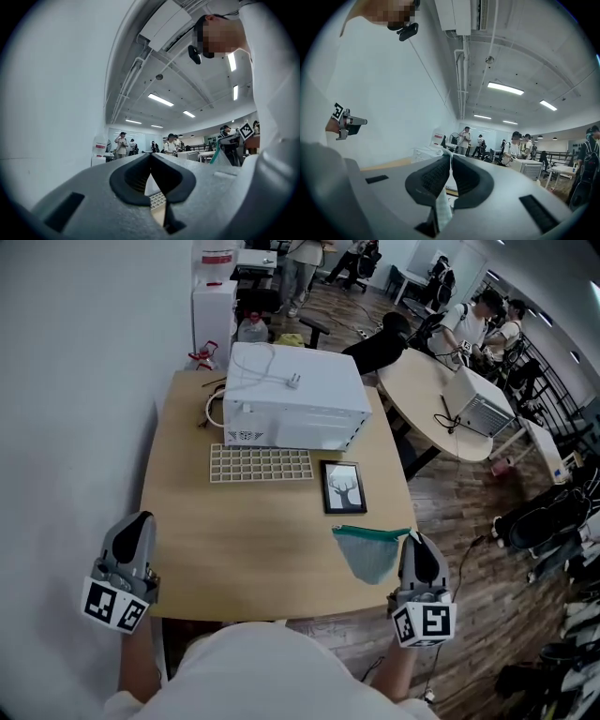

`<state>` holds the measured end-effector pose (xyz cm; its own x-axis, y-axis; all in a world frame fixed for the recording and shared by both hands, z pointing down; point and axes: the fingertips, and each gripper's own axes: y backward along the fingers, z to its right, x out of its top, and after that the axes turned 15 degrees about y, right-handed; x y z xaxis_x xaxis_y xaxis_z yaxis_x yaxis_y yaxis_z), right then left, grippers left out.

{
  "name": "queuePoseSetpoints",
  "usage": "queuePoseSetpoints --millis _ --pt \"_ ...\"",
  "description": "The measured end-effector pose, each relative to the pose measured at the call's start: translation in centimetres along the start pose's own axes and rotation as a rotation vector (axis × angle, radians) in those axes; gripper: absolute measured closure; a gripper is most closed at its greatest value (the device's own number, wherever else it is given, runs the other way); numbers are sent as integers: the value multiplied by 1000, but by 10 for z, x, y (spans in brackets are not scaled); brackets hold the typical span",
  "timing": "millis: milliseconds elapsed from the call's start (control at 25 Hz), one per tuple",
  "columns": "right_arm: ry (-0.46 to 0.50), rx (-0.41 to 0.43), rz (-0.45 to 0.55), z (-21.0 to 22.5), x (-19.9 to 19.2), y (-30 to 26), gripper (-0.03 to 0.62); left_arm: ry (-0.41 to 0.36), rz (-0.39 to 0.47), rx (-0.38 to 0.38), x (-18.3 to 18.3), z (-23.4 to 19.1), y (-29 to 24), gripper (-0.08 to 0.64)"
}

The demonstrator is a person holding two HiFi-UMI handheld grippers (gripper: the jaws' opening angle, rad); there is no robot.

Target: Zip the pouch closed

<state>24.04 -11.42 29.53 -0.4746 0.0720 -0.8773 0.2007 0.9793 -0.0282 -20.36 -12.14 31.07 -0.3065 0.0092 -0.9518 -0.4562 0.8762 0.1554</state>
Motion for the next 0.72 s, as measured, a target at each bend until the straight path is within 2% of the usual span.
queuePoseSetpoints --millis 160,360,720 --pt "-15 -25 -8 3 -3 2 569 -1 6 9 3 -6 -2 546" --pt "-25 -10 -5 -5 -3 -4 569 -2 2 -2 -2 -4 -8 546" --pt "-20 73 26 -37 14 -20 571 -2 5 -37 -4 0 -20 546"
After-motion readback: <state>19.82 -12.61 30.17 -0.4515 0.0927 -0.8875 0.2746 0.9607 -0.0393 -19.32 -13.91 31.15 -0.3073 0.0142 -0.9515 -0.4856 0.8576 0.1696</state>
